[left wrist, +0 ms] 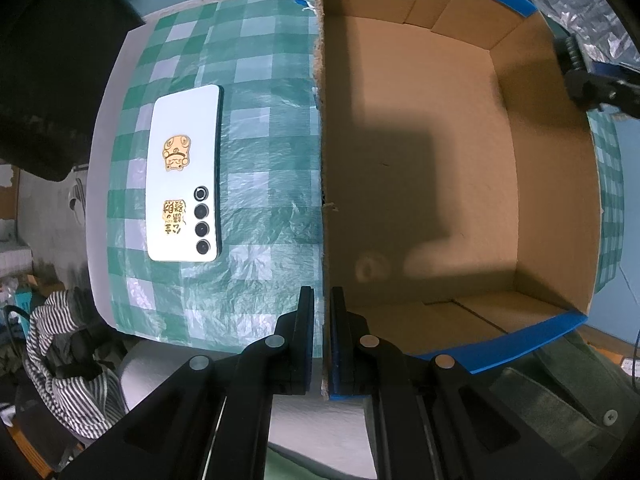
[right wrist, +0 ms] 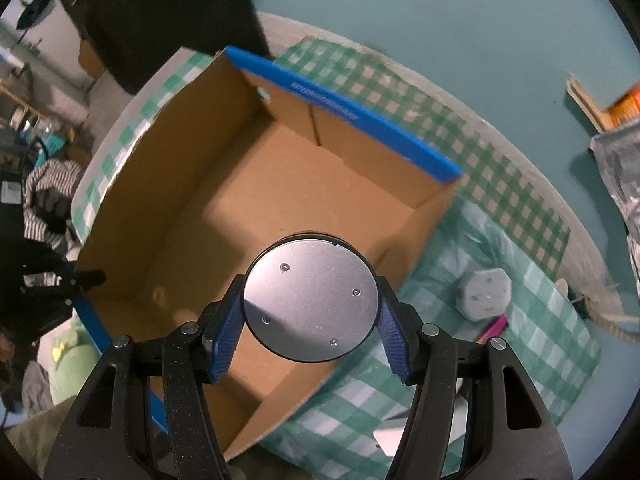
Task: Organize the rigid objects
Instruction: 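Carry the silver puck into the box and release it with the right gripper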
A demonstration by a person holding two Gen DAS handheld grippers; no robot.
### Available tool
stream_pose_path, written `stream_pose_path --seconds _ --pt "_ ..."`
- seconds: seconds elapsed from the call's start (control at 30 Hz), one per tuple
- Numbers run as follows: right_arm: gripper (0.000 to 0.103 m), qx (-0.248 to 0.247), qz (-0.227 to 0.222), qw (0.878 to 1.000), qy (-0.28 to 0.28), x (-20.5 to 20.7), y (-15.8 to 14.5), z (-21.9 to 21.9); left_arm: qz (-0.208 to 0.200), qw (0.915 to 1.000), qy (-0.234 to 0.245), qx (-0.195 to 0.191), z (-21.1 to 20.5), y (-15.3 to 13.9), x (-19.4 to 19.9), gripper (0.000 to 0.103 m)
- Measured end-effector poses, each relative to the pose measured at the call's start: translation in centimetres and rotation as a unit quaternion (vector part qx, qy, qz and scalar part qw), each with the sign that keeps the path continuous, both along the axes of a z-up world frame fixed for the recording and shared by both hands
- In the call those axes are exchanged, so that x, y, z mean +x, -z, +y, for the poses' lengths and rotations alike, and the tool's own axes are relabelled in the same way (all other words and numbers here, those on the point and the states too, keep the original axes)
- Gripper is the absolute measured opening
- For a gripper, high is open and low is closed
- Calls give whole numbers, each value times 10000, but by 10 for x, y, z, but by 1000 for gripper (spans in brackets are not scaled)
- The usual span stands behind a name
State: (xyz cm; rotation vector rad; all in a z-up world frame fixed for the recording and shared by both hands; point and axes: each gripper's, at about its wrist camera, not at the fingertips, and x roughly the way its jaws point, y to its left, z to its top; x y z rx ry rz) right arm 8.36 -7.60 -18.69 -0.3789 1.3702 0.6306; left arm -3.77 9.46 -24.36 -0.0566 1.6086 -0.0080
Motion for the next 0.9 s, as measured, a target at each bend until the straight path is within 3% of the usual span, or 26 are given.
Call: stream_pose_path --seconds 0.37,0.63,0.9 --pt "62 -335 335 9988 -123 3 32 7 93 9999 -39 -19 3 5 3 7" --pt "62 -570 283 9979 -147 0 37 14 109 9999 -85 -75 6 4 6 7" --pt "62 -461 223 9986 -94 -1 32 11 130 9999 -55 -49 6 3 7 7"
